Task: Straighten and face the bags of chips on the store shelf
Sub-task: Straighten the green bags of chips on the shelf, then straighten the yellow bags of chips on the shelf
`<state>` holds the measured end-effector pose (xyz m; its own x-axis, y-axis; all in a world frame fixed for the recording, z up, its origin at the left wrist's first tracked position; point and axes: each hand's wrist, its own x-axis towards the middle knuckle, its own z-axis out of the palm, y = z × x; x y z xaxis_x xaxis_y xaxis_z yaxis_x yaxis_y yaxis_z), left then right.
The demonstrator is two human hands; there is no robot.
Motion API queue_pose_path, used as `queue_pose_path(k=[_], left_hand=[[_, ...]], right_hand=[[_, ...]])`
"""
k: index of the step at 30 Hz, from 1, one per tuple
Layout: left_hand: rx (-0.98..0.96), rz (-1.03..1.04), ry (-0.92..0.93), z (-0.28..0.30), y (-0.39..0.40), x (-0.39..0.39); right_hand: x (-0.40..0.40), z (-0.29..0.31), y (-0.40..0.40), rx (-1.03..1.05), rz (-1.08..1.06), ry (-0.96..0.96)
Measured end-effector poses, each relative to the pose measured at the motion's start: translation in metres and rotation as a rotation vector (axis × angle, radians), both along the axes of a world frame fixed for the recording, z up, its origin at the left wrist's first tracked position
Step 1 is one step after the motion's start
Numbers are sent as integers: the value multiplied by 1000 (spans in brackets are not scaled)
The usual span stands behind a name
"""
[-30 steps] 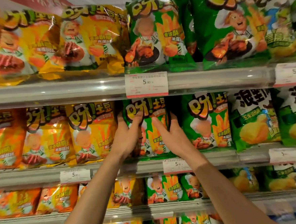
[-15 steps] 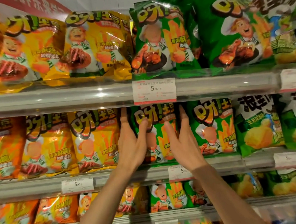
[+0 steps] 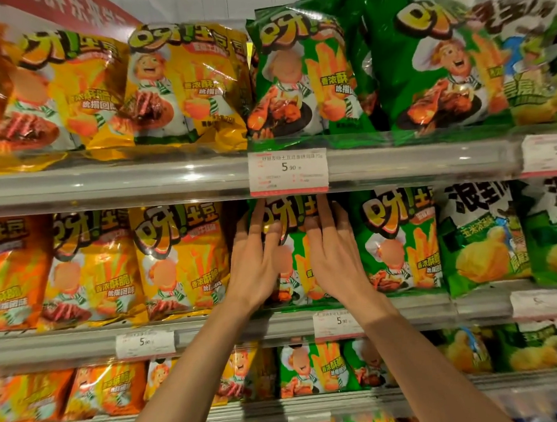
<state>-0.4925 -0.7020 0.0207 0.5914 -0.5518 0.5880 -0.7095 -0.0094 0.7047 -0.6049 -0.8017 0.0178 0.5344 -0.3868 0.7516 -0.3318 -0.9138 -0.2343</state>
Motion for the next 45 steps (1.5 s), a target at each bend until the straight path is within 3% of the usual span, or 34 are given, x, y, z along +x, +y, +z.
queue_pose_path(k=[2,5,10,15,18,24,27,31,34,37,42,45], left_hand=[[42,-7,-8,2,5,0],[52,-28,-1,4,19,-2],[-13,-99,111,-5,63,-13],[-68,-84,246,-24,118,-17],[-113,-57,342,-39,146,-10],[-132,-33,416,-45,193,37],[-131,-40,400,-40,206,64],[-114,-52,345,-32,207,87],[-68,-19,221,-23,200,93],[-22,14,86,-16,190,88],[77,14,45,-13,178,75],[49,-19,64,-12,174,71]], right_hand=[[-7,5,3,154,68,31],[-25,7,10,487,161,-85],[-59,-10,21,693,174,-73],[-79,-32,50,588,141,-273],[-77,-39,69,646,84,-219],[-45,-55,117,563,10,-218],[-22,-54,138,598,13,-226],[11,-40,155,483,34,-193],[42,-25,161,492,62,-202],[70,-12,163,363,74,-269],[101,-1,147,757,37,-77],[100,-2,137,753,38,-125]])
